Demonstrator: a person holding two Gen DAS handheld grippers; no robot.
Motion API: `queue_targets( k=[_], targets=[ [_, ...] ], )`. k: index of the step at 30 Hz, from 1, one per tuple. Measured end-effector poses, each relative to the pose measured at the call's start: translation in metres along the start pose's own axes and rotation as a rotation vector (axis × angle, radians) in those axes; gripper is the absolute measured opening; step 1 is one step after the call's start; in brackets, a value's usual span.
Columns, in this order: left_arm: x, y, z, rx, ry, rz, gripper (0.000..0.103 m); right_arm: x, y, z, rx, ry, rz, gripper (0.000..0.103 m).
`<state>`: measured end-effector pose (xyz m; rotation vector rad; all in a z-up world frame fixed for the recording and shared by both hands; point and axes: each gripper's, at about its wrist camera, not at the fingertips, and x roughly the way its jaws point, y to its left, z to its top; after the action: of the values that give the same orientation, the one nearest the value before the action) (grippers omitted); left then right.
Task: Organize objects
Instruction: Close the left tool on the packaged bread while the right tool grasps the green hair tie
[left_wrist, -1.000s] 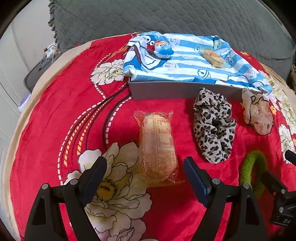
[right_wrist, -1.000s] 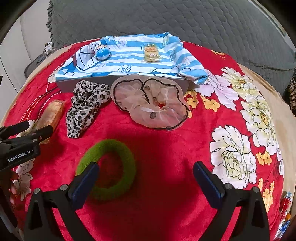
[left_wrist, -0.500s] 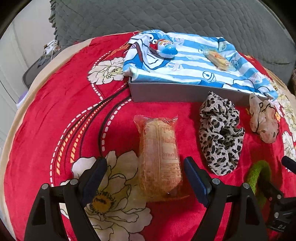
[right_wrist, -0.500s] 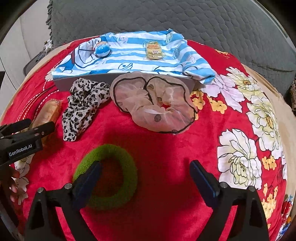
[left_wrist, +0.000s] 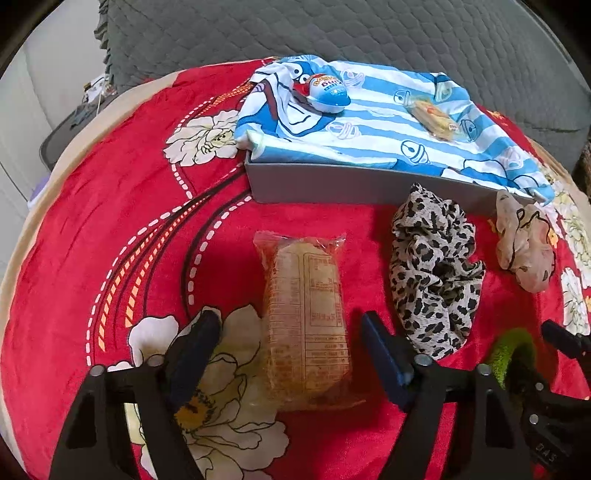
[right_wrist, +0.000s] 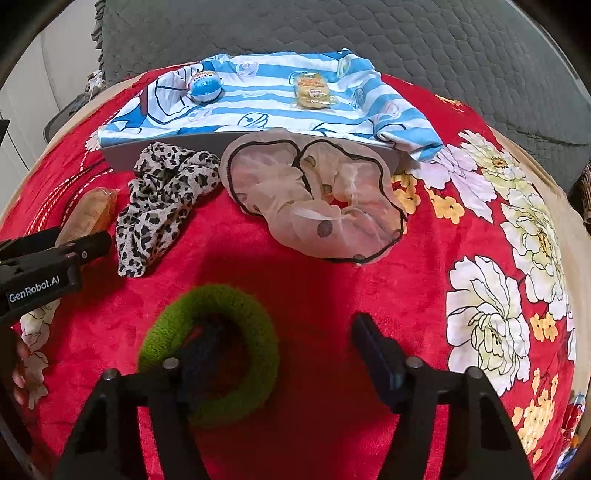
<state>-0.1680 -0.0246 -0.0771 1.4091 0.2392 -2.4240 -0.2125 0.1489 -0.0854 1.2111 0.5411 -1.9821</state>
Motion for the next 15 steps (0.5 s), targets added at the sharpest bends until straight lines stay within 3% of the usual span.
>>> queue_targets(
  k=[6,10,15],
  targets=[
    [-0.0026,-0.004,0.0014,0.022,0.0,-0.006,0.063,-0.0006,0.0035,0.0,-0.011,0.004,0.015,0.056],
    [-0.0064,-0.0088,0.0038,0.037,-0.004,-0.027,0.045,-0.0002,0.0054,-0.0002,-0.02,0.011,0.029,0.049],
    [-0.007,-0.0084,0.0038,0.028,0.002,-0.05,0.041,-0.0003,0.0079,-0.0011,-0.033,0.019,0.045,0.028]
  ],
)
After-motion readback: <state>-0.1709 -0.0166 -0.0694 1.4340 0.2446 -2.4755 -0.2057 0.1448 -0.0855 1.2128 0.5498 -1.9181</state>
